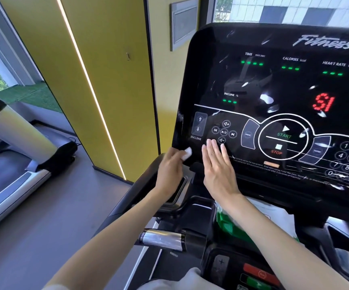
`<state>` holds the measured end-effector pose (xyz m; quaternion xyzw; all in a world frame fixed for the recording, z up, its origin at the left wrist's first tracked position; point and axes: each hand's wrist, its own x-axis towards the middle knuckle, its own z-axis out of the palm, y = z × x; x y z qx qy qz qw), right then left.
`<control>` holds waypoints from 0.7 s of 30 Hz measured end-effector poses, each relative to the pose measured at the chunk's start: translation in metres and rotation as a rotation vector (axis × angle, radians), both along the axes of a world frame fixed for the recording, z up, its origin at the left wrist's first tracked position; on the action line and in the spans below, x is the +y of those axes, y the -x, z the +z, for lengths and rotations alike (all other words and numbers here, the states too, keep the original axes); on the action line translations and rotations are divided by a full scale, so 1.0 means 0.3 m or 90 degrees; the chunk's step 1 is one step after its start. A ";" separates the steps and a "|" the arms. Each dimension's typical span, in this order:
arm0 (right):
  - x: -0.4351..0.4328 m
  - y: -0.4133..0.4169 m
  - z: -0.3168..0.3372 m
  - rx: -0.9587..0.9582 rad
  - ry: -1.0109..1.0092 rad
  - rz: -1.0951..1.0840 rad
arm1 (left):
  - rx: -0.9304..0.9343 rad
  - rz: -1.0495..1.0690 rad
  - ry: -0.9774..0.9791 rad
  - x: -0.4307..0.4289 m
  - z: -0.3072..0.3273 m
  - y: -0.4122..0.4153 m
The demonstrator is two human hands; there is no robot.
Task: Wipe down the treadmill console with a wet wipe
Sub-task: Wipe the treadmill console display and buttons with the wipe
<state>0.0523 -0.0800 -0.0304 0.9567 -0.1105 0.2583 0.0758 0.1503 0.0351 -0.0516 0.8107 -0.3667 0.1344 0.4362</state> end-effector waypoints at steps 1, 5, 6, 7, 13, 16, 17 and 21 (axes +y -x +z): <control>0.000 0.001 0.000 0.001 0.002 0.000 | -0.030 -0.037 -0.031 0.003 -0.016 0.015; -0.007 0.002 -0.002 -0.007 0.015 -0.005 | -0.011 0.012 0.027 -0.010 0.029 -0.048; -0.008 0.002 -0.004 -0.011 0.017 -0.006 | -0.001 0.047 0.055 -0.018 0.066 -0.071; -0.007 0.001 -0.005 -0.013 0.018 -0.006 | -0.005 0.069 0.072 -0.025 0.096 -0.090; -0.007 -0.001 -0.006 -0.012 0.036 -0.013 | -0.028 0.056 0.021 0.005 0.019 -0.031; -0.003 -0.002 -0.001 -0.012 0.053 -0.018 | -0.021 0.067 0.057 -0.012 0.036 -0.048; -0.003 -0.002 0.002 -0.006 0.061 -0.019 | -0.016 0.074 0.077 -0.030 0.068 -0.065; -0.030 0.004 0.030 0.012 0.125 -0.001 | -0.014 0.102 0.135 -0.112 0.219 -0.128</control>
